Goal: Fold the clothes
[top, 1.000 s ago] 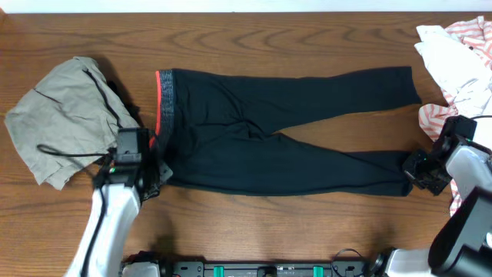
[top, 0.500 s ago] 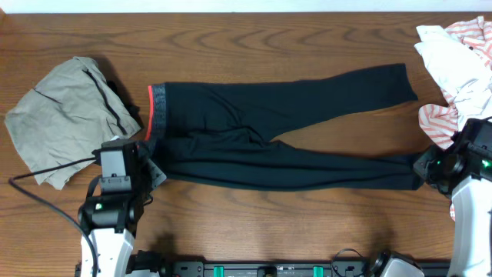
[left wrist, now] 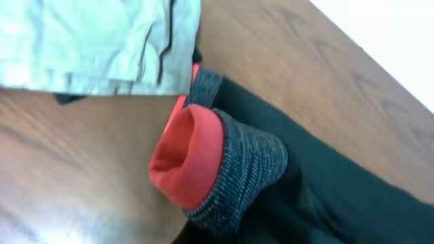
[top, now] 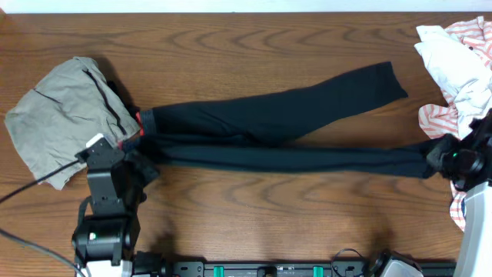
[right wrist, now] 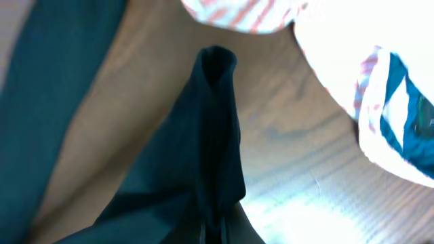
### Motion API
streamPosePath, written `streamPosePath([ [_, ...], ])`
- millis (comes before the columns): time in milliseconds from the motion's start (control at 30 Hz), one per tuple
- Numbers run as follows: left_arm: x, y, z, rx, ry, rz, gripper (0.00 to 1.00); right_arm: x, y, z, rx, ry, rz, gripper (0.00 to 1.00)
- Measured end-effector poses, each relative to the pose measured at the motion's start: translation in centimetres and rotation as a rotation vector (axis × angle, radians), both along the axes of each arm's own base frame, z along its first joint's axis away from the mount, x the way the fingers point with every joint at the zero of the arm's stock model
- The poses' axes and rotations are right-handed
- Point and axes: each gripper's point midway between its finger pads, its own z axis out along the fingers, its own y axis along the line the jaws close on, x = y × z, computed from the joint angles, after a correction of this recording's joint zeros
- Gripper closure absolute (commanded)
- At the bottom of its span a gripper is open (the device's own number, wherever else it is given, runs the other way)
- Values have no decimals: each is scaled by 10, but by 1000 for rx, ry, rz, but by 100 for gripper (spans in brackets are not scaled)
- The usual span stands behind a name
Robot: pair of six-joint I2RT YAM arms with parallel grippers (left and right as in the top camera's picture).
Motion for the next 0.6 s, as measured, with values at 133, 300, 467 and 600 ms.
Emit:
streamPosePath([
  [133, 22, 2, -7, 7, 4, 2, 94, 15, -2, 4, 24, -4, 12, 99],
  [300, 60, 4, -30, 16, 29, -5, 94, 39, -5, -17, 105, 55, 30, 99],
  [467, 82, 3, -43, 13, 23, -13, 94, 63, -3, -38, 157, 115, 60, 99],
  [600, 88, 3, -59, 10, 59, -15, 94, 90, 8, -52, 165, 133, 117, 99],
])
